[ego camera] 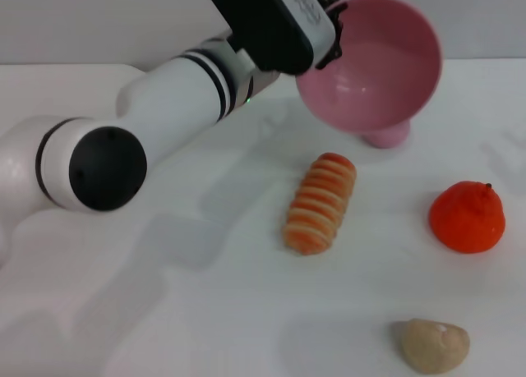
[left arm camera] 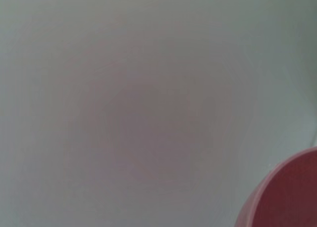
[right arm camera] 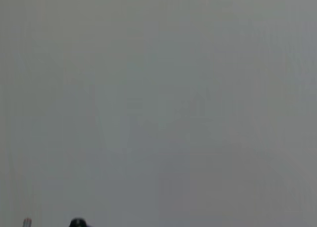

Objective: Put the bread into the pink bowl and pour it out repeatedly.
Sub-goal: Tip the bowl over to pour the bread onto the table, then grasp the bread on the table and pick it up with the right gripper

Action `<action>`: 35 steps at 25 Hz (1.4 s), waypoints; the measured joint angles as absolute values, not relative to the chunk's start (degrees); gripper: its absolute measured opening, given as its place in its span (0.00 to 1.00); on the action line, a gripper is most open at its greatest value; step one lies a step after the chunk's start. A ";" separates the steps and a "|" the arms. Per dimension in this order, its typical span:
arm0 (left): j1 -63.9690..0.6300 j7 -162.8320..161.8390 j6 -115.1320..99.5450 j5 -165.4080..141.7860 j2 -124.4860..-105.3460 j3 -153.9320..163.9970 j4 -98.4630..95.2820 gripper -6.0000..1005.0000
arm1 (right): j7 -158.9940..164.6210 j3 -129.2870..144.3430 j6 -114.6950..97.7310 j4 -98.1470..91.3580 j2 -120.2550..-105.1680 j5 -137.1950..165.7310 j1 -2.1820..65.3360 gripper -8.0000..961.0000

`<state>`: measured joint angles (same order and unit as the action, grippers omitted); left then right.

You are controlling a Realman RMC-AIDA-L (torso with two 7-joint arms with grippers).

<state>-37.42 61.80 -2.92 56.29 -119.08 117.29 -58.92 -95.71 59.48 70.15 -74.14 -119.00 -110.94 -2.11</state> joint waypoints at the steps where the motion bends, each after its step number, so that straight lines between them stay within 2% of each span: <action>1: -37.70 60.86 -2.94 56.30 -119.08 116.74 -58.97 0.08 | -95.71 59.49 70.15 -73.98 -119.00 -110.73 -1.99 0.48; 8: -40.51 51.56 5.69 56.32 -118.98 107.52 -59.97 0.08 | -95.71 59.59 70.35 -72.98 -118.94 -109.02 -1.54 0.48; 16: -47.20 44.29 33.74 54.58 -118.50 88.67 -59.85 0.08 | -93.31 59.70 70.56 -73.74 -118.89 -104.13 -0.70 0.48; 27: -55.44 37.55 68.92 32.93 -118.09 67.70 -61.30 0.08 | -83.27 61.40 70.79 -81.00 -118.83 -87.13 2.50 0.48; 35: -54.94 38.14 79.46 29.00 -117.45 62.77 -63.76 0.08 | -74.33 64.67 71.26 -91.22 -118.82 -73.80 3.28 0.48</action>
